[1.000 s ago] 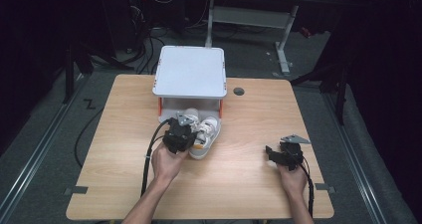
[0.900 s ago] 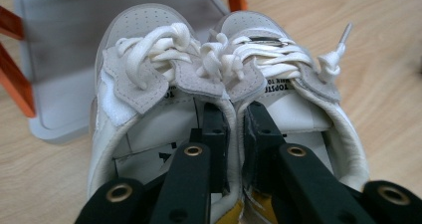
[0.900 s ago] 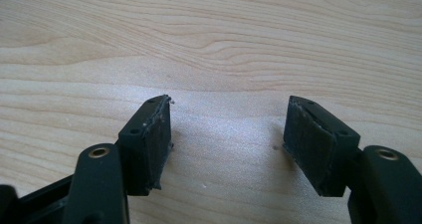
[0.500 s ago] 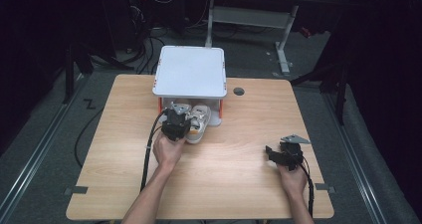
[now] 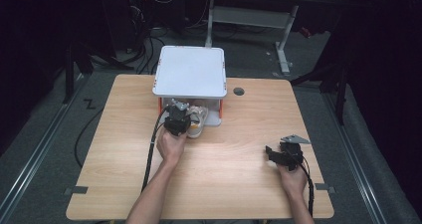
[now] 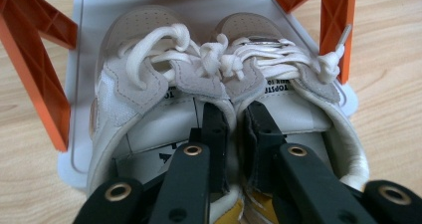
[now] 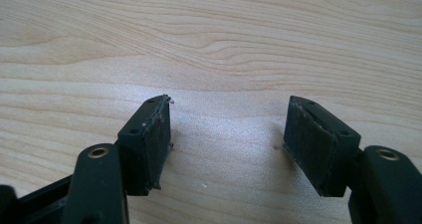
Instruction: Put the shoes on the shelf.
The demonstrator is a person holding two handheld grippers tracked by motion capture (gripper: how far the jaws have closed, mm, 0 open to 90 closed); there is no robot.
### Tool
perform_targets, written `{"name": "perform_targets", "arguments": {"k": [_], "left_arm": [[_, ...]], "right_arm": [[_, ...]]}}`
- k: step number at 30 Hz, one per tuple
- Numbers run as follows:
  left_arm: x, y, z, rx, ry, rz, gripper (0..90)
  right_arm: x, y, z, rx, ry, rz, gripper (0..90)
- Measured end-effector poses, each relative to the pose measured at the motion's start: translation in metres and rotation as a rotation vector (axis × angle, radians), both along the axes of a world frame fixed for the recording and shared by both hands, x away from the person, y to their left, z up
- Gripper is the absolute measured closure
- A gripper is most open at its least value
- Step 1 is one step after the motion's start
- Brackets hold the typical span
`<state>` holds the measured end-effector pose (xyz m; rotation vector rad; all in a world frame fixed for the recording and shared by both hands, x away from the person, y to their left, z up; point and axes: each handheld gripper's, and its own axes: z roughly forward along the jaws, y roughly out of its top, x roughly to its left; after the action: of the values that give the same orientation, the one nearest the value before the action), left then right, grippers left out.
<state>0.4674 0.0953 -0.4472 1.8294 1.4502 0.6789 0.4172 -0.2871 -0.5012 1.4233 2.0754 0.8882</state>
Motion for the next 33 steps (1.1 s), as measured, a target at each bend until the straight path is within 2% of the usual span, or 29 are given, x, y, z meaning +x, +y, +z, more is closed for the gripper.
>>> {"name": "perform_targets", "arguments": {"k": [4, 8, 12, 15, 17, 20, 24, 27, 29, 31, 33], "left_arm": [[0.003, -0.001, -0.002, -0.007, -0.006, 0.008, 80.6], [0.006, -0.002, -0.008, 0.007, 0.017, 0.019, 79.6], [0.008, -0.001, -0.008, -0.01, 0.023, 0.021, 77.1], [0.008, 0.002, -0.008, -0.015, 0.033, 0.015, 71.6], [0.008, 0.002, -0.008, -0.003, 0.029, 0.016, 67.7], [0.008, 0.003, -0.007, -0.023, 0.028, 0.017, 62.6], [0.006, 0.001, -0.005, -0.031, 0.021, -0.001, 51.1], [0.006, 0.0, -0.004, -0.049, 0.01, -0.005, 39.4], [0.006, -0.002, -0.004, -0.049, 0.012, -0.011, 35.8], [0.005, -0.003, -0.004, -0.047, 0.015, -0.017, 32.4], [0.004, -0.003, -0.003, -0.039, 0.015, -0.014, 30.7]], "right_arm": [[0.0, 0.0, 0.0, 0.0, 0.0, 0.001, 35.0], [0.0, 0.0, 0.0, 0.0, 0.0, 0.001, 35.0], [0.0, 0.0, 0.0, 0.001, 0.001, 0.0, 34.9], [0.0, 0.0, 0.0, 0.0, 0.0, 0.001, 34.9], [0.0, 0.0, 0.0, 0.001, 0.001, 0.002, 35.3], [0.0, 0.0, 0.0, 0.0, 0.0, 0.006, 36.5], [0.0, 0.001, 0.0, 0.001, -0.003, 0.019, 39.3], [-0.001, 0.002, 0.0, 0.0, -0.008, 0.027, 45.0], [-0.001, 0.004, 0.001, 0.0, -0.01, 0.028, 52.3], [0.001, 0.008, 0.003, -0.007, 0.009, 0.035, 57.1], [0.003, 0.013, 0.009, 0.009, 0.007, 0.069, 62.7]]}}
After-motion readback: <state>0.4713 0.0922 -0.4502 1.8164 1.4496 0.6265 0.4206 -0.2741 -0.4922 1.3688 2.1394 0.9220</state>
